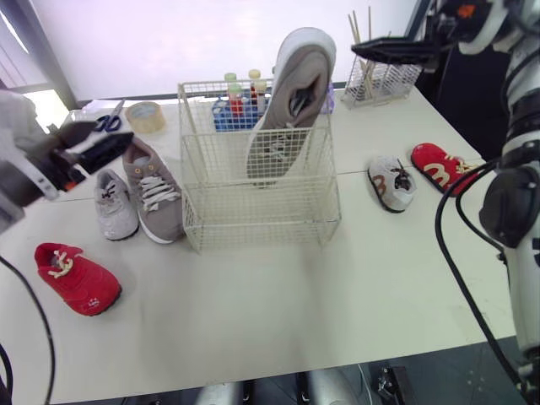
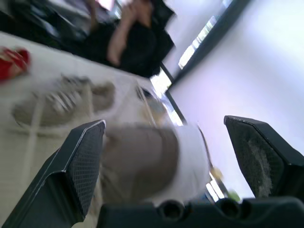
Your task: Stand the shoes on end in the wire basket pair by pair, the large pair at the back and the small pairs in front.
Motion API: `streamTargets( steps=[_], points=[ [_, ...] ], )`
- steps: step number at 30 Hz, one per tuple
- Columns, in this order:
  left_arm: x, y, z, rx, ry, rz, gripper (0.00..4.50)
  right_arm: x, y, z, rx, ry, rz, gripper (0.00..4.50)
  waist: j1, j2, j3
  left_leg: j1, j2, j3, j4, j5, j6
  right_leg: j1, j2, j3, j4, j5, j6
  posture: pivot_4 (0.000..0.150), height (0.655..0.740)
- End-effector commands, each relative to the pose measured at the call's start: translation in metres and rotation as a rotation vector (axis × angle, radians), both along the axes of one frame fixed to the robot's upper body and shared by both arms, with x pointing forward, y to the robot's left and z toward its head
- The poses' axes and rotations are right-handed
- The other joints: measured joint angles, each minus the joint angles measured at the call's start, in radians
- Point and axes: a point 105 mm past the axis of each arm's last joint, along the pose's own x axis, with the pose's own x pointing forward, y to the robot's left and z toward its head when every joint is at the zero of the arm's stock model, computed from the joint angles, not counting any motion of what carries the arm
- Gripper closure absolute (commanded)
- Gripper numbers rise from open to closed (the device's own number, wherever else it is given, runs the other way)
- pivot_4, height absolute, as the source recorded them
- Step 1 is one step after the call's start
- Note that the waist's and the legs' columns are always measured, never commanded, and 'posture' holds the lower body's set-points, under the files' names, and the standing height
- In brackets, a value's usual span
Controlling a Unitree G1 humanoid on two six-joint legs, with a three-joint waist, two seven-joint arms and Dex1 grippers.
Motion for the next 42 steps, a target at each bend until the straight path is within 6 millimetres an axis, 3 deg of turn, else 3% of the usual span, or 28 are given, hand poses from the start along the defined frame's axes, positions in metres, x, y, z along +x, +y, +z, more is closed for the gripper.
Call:
streamTargets(
  steps=[1,6,9,13,24,30,33,40,42],
  points=[
    [0.024,0.041,0.002,0.029,0.046,0.182,0.0,-0.039,0.035,-0.009,0.003,0.02,0.23,0.11,0.002,0.0,0.0,0.0,0.0,0.0,0.001,0.0,0.0,0.0,0.0,0.0,0.001,0.0,0.0,0.15,0.74],
    [0.066,0.063,-0.017,-0.03,0.188,0.31,0.0,-0.058,0.062,-0.039,0.0,0.065,0.301,0.11,0.016,-0.001,0.0,-0.003,-0.004,-0.001,0.004,0.0,0.0,-0.002,-0.002,0.0,0.004,0.0,0.001,0.15,0.74],
    [0.089,0.068,-0.033,-0.066,0.27,0.375,0.0,-0.062,0.068,-0.045,0.023,0.083,0.303,0.11,0.023,-0.002,-0.001,-0.003,-0.005,-0.001,0.005,0.0,0.001,-0.002,-0.003,0.0,0.005,0.001,0.001,0.15,0.74],
    [0.105,0.063,-0.046,-0.051,0.327,0.388,0.0,-0.068,0.069,-0.047,0.043,0.095,0.297,0.11,0.02,-0.004,-0.001,-0.003,-0.005,0.0,0.005,0.0,0.001,-0.002,-0.003,0.0,0.005,0.001,0.002,0.15,0.74],
    [0.126,0.038,-0.094,0.136,0.439,0.399,0.0,-0.076,0.066,-0.051,0.083,0.131,0.246,0.11,0.003,-0.004,-0.001,-0.003,-0.005,0.0,0.005,0.0,0.001,-0.004,-0.004,0.0,0.008,0.001,0.002,0.15,0.74],
    [0.129,0.035,-0.107,0.166,0.459,0.416,0.0,-0.076,0.065,-0.051,0.09,0.129,0.226,0.11,0.001,-0.004,-0.001,-0.003,-0.005,0.0,0.005,-0.001,0.002,-0.006,-0.004,0.0,0.013,0.001,0.002,0.15,0.74],
    [0.131,0.029,-0.115,0.171,0.472,0.411,0.8,-0.075,0.065,-0.051,0.092,0.124,0.219,0.0,0.002,-0.004,-0.001,-0.003,-0.005,0.0,0.006,-0.001,0.003,-0.007,-0.004,0.0,0.014,0.001,0.002,0.15,0.74],
    [0.134,0.025,-0.122,0.125,0.475,0.44,4.2,-0.073,0.066,-0.05,0.091,0.117,0.21,0.0,0.001,-0.005,-0.001,-0.003,-0.005,0.0,0.006,-0.003,0.006,-0.007,-0.004,0.0,0.015,0.001,0.002,0.15,0.74],
    [0.135,0.025,-0.116,0.101,0.455,0.451,4.46,-0.073,0.066,-0.05,0.089,0.118,0.207,0.0,0.001,-0.005,-0.001,-0.003,-0.005,0.0,0.007,-0.003,0.006,-0.007,-0.004,0.0,0.015,0.001,0.002,0.15,0.74]
  ],
)
